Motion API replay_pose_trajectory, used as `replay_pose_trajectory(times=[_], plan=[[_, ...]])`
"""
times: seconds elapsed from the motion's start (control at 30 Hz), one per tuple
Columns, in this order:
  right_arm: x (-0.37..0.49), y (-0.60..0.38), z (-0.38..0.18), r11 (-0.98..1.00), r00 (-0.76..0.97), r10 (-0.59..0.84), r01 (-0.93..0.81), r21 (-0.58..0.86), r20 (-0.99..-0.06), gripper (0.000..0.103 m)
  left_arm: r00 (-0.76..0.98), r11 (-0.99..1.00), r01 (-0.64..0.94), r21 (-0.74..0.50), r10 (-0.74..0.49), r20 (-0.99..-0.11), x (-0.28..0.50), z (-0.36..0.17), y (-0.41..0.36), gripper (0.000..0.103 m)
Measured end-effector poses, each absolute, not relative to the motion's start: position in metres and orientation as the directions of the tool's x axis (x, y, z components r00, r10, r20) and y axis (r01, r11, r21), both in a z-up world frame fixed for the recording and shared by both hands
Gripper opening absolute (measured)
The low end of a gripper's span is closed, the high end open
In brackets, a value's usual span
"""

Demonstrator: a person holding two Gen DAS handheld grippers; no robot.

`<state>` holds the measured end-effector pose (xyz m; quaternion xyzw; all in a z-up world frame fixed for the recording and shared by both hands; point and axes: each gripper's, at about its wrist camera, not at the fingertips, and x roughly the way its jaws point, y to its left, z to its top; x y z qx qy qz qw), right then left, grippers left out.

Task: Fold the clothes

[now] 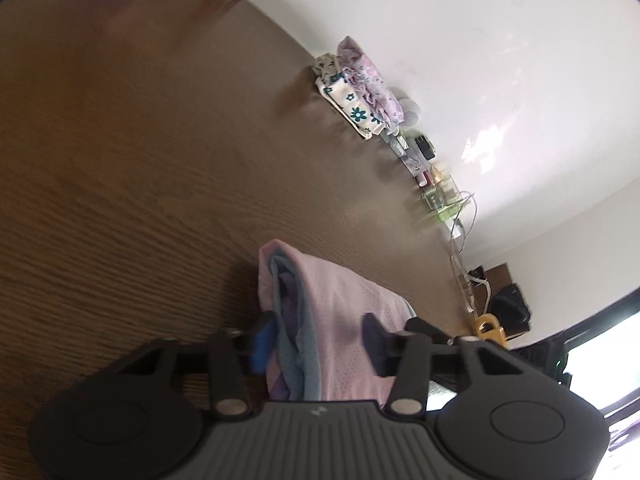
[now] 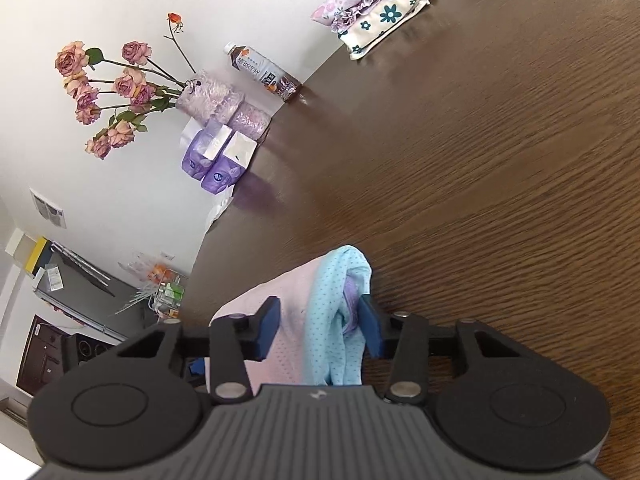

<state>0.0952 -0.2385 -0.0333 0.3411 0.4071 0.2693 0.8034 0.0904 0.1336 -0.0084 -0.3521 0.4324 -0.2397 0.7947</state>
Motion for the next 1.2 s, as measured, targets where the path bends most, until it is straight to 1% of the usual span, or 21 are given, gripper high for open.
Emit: replay_pose_trajectory(times=[0.03, 0.07, 0.13, 0.23, 0.27, 0.37, 0.43, 0.57, 0.7, 0.83, 1.03, 1.2], plan=[[0.095, -0.238, -0.034, 0.622, 0.522, 0.711, -0.156, 0.767, -0.470, 0.035, 0.514, 0.628, 0.066, -0.775, -0.687, -0.513, 0.091, -0.011, 0.135, 0.030], [0.095, -0.238, -0.035, 0.621, 0.521, 0.712, -0.156, 0.768, -0.470, 0.031, 0.517, 0.616, 0.061, -0.786, -0.693, -0.503, 0.091, -0.014, 0.136, 0.029], [0.096, -0.238, -0.037, 0.620, 0.518, 0.715, -0.160, 0.768, -0.469, 0.027, 0.524, 0.605, 0.053, -0.795, -0.694, -0.493, 0.090, -0.018, 0.139, 0.027], [0.094, -0.237, -0.039, 0.622, 0.522, 0.714, -0.171, 0.764, -0.466, 0.025, 0.543, 0.617, 0.072, -0.784, -0.683, -0.488, 0.087, -0.018, 0.137, 0.025], [0.094, -0.236, -0.040, 0.623, 0.524, 0.714, -0.175, 0.762, -0.464, 0.021, 0.551, 0.623, 0.079, -0.779, -0.678, -0.487, 0.086, -0.018, 0.136, 0.025], [0.092, -0.232, -0.041, 0.626, 0.530, 0.714, -0.190, 0.756, -0.458, 0.014, 0.568, 0.639, 0.105, -0.762, -0.667, -0.482, 0.083, -0.019, 0.133, 0.016], [0.091, -0.230, -0.041, 0.627, 0.535, 0.714, -0.205, 0.751, -0.451, 0.011, 0.576, 0.652, 0.117, -0.749, -0.659, -0.484, 0.081, -0.018, 0.131, 0.014], [0.087, -0.228, -0.031, 0.628, 0.558, 0.715, -0.248, 0.737, -0.422, 0.010, 0.595, 0.670, 0.159, -0.725, -0.651, -0.471, 0.077, -0.010, 0.127, 0.011], [0.084, -0.228, -0.017, 0.632, 0.582, 0.714, -0.296, 0.716, -0.389, 0.010, 0.628, 0.666, 0.225, -0.711, -0.657, -0.417, 0.074, 0.006, 0.126, 0.011], [0.084, -0.230, 0.007, 0.645, 0.627, 0.702, -0.357, 0.676, -0.338, 0.010, 0.659, 0.657, 0.292, -0.695, -0.665, -0.352, 0.074, 0.028, 0.123, 0.011], [0.092, -0.235, 0.050, 0.675, 0.693, 0.672, -0.427, 0.602, -0.261, 0.010, 0.691, 0.666, 0.390, -0.636, -0.668, -0.276, 0.085, 0.069, 0.109, 0.011], [0.107, -0.244, 0.091, 0.699, 0.743, 0.641, -0.461, 0.546, -0.193, 0.010, 0.706, 0.666, 0.464, -0.584, -0.676, -0.209, 0.110, 0.113, 0.089, 0.011]])
